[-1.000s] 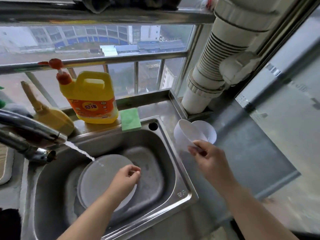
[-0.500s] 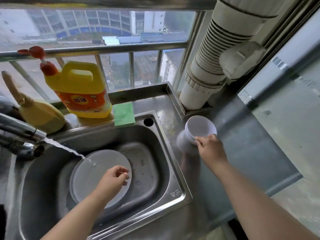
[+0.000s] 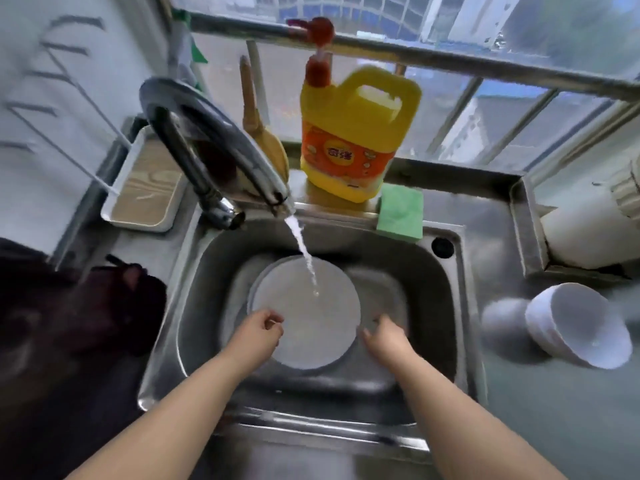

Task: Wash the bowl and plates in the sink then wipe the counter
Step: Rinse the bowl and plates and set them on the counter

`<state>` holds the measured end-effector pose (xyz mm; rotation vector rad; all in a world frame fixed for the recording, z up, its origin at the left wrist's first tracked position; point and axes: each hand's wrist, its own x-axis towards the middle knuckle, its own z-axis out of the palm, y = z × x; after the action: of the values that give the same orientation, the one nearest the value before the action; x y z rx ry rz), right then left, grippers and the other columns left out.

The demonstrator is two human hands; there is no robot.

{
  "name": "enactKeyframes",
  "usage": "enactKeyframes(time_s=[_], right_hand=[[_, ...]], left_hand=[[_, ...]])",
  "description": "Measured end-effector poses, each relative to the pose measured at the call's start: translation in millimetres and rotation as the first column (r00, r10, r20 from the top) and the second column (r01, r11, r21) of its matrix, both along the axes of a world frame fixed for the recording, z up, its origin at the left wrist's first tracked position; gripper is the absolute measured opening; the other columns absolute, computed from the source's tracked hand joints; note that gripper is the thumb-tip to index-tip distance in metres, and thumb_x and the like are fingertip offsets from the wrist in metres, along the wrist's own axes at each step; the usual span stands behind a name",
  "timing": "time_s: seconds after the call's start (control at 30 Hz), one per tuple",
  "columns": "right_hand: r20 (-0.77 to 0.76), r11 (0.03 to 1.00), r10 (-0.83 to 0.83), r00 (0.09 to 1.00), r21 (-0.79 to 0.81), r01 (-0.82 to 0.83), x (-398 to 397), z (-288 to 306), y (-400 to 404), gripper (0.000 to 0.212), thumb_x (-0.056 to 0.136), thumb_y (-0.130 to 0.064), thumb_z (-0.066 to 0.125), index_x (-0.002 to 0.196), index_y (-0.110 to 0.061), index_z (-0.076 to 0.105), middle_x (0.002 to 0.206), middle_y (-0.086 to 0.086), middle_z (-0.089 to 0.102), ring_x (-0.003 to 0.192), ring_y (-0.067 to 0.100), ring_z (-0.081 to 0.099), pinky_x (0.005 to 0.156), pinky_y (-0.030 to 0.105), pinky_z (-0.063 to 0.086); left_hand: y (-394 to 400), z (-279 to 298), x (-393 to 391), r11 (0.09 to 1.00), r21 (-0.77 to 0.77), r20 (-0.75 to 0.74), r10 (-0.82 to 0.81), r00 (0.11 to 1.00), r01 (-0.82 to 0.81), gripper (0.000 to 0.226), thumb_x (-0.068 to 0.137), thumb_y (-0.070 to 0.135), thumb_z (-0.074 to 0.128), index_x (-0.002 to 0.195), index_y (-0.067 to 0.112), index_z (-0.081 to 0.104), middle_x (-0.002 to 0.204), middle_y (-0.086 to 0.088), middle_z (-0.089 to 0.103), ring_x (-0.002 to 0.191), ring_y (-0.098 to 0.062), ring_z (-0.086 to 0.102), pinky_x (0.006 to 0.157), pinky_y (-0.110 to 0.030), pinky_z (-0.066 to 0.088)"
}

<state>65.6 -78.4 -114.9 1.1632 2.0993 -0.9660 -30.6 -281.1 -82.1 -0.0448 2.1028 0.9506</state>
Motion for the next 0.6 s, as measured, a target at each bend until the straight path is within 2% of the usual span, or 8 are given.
enactKeyframes(time_s=[0.1,0.27,0.4,0.5,0.6], right_hand=[[0.115,0.999,0.011,0.993,-0.033,-0.007,-13.2,-37.8,-7.1,0.059,0.098,-0.039,0.044,0.142,0.0,0.032,0.14,0.018,0.046,0.124,0.033,0.048,0.095,0.033,0.041],[0.086,0.991,-0.136,0.987,-0.007,0.137,-22.1,-71.3,-17.0,0.042,0.096,-0.025,0.051,0.126,0.004,0.048,0.125,0.023,0.056,0.112,0.038,0.055,0.09,0.035,0.044],[0.107,0.993,-0.12,0.987,0.012,0.12,-20.5,-70.6,-11.9,0.039,0.095,-0.026,0.051,0.119,0.004,0.054,0.115,0.023,0.062,0.104,0.038,0.06,0.088,0.039,0.05],[0.082,0.996,-0.09,0.993,0.01,0.09,-18.2,-59.0,-9.1,0.037,0.096,-0.028,0.05,0.121,-0.001,0.053,0.118,0.019,0.061,0.107,0.036,0.058,0.089,0.038,0.048],[0.005,0.989,-0.147,0.989,-0.018,0.147,-15.0,-48.2,-8.8,0.034,0.095,-0.026,0.05,0.123,-0.006,0.052,0.118,0.015,0.061,0.103,0.032,0.059,0.088,0.041,0.05]], left_hand=[[-13.2,-3.0,-7.1,0.998,-0.005,-0.006,0.067,0.998,-0.067,0.013,0.091,0.009,0.052,0.1,0.015,0.059,0.091,-0.011,0.066,0.08,-0.025,0.063,0.053,-0.022,0.042],[-21.3,-9.0,-13.6,0.99,0.03,-0.021,0.139,0.99,-0.138,0.013,0.09,0.009,0.055,0.089,0.021,0.058,0.096,-0.015,0.066,0.085,-0.028,0.062,0.068,-0.027,0.044],[-19.9,-12.2,-15.3,0.991,0.047,0.011,0.123,0.992,-0.124,0.014,0.09,0.007,0.055,0.087,0.021,0.057,0.091,-0.013,0.065,0.079,-0.026,0.062,0.075,-0.029,0.048],[-19.5,-12.8,-16.3,0.989,0.06,0.041,0.135,0.99,-0.138,0.019,0.09,0.005,0.054,0.083,0.023,0.056,0.09,-0.013,0.063,0.069,-0.019,0.059,0.071,-0.027,0.05],[-19.4,-9.8,-17.0,0.986,0.059,0.074,0.15,0.986,-0.154,0.012,0.092,0.003,0.051,0.094,0.013,0.057,0.09,-0.011,0.061,0.066,-0.014,0.055,0.052,-0.01,0.044]])
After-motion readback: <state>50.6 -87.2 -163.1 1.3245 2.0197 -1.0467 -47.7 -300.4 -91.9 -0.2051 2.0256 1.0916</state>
